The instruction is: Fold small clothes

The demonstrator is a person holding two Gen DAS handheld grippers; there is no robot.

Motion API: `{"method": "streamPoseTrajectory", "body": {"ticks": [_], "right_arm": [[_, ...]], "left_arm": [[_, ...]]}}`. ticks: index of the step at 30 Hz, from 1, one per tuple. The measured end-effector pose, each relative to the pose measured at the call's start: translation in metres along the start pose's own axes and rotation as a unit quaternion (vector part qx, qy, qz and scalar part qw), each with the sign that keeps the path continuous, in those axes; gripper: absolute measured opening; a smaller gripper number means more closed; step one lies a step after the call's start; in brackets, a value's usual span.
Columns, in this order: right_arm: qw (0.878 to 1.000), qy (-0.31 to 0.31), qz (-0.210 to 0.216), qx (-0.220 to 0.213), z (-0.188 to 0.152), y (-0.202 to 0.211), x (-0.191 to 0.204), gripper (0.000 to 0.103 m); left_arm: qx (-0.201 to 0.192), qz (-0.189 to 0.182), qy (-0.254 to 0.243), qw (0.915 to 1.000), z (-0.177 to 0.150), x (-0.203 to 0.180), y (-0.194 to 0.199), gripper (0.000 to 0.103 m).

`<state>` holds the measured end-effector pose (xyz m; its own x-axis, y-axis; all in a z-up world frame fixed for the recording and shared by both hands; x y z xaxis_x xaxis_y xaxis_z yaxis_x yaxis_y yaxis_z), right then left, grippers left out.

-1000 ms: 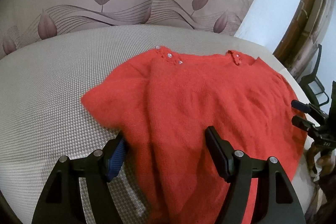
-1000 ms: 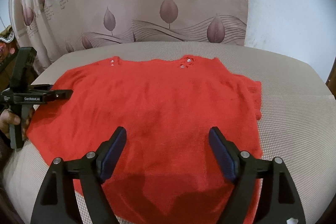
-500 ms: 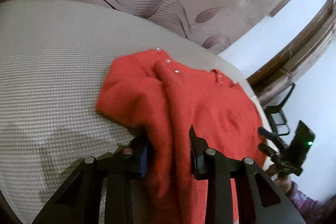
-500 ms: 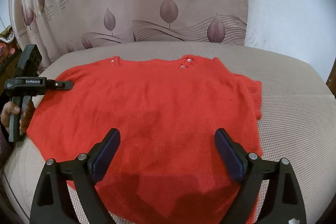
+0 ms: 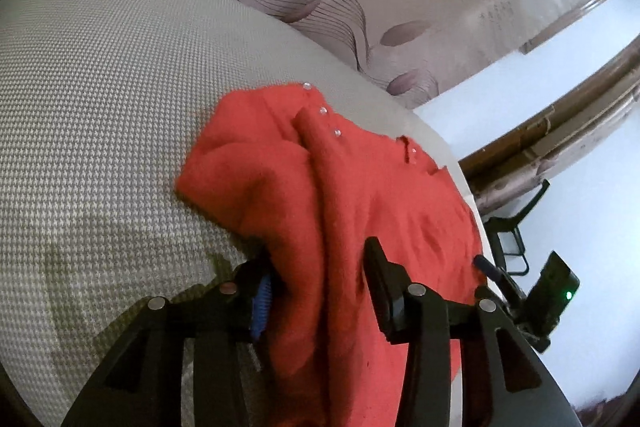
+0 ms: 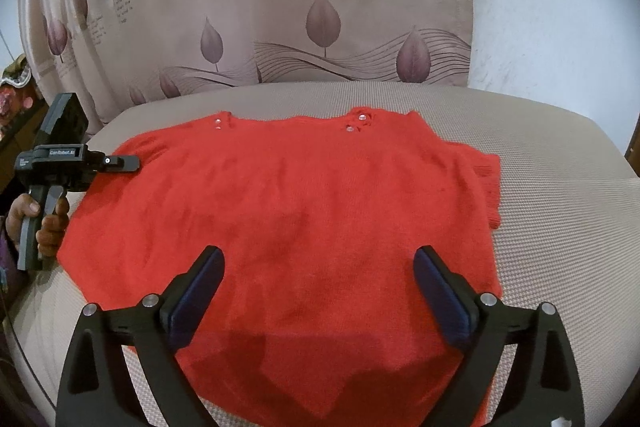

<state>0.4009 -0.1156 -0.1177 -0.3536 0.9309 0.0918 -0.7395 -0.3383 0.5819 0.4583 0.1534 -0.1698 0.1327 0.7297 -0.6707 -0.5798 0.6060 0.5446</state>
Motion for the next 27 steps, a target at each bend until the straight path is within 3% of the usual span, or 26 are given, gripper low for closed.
{"method": "streamPoseTrajectory", "body": {"ticks": [1, 3, 7, 9, 11, 12, 14, 20, 27], "right_arm": [[1.000, 0.001, 0.000, 0.000, 0.000, 0.000, 0.000, 0.095], [1.000, 0.000, 0.000, -0.001, 0.001, 0.001, 0.000, 0.095], [1.000, -0.017, 0.010, -0.017, 0.005, 0.007, -0.004, 0.095], [0.997, -0.040, 0.056, -0.024, 0.013, 0.012, -0.001, 0.093], [0.996, -0.042, 0.069, -0.021, 0.027, 0.011, 0.003, 0.071], [0.996, -0.042, 0.076, -0.012, 0.034, 0.006, 0.006, 0.040], [0.994, -0.056, 0.091, 0.010, 0.046, -0.008, 0.013, 0.012], [0.989, -0.046, 0.128, 0.057, 0.062, -0.058, 0.048, 0.011], [0.984, -0.076, 0.119, 0.112, 0.046, -0.115, 0.051, 0.010]], "left_arm": [[-0.001, 0.009, -0.002, 1.0000, 0.002, 0.000, -0.004, 0.031], [-0.002, 0.026, -0.009, 0.9996, 0.003, -0.001, -0.009, 0.022], [-0.022, 0.050, -0.024, 0.9982, 0.006, -0.011, -0.007, 0.019], [-0.024, 0.050, -0.019, 0.9983, 0.009, -0.016, -0.005, 0.019], [-0.024, 0.055, -0.033, 0.9976, 0.011, -0.022, -0.002, 0.019], [-0.025, 0.059, -0.039, 0.9972, 0.012, -0.025, -0.001, 0.019], [-0.024, 0.062, -0.041, 0.9969, 0.015, -0.029, -0.001, 0.019], [-0.023, 0.068, -0.034, 0.9969, 0.018, -0.035, 0.001, 0.019], [-0.018, 0.061, -0.013, 0.9979, 0.022, -0.049, 0.005, 0.019]]}}
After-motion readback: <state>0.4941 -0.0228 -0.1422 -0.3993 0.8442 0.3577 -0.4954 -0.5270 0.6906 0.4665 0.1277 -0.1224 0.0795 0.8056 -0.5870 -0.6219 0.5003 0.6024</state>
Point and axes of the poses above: each gripper's, at about its wrist camera, not at the fingertips, and y roughly against the way its jaws point, x to its left, z to its top, the point moved 9 cm from there along -y, roughly the way its jaws point, and after that the axes turned 7 degrees about -x, right-handed, at the moved point
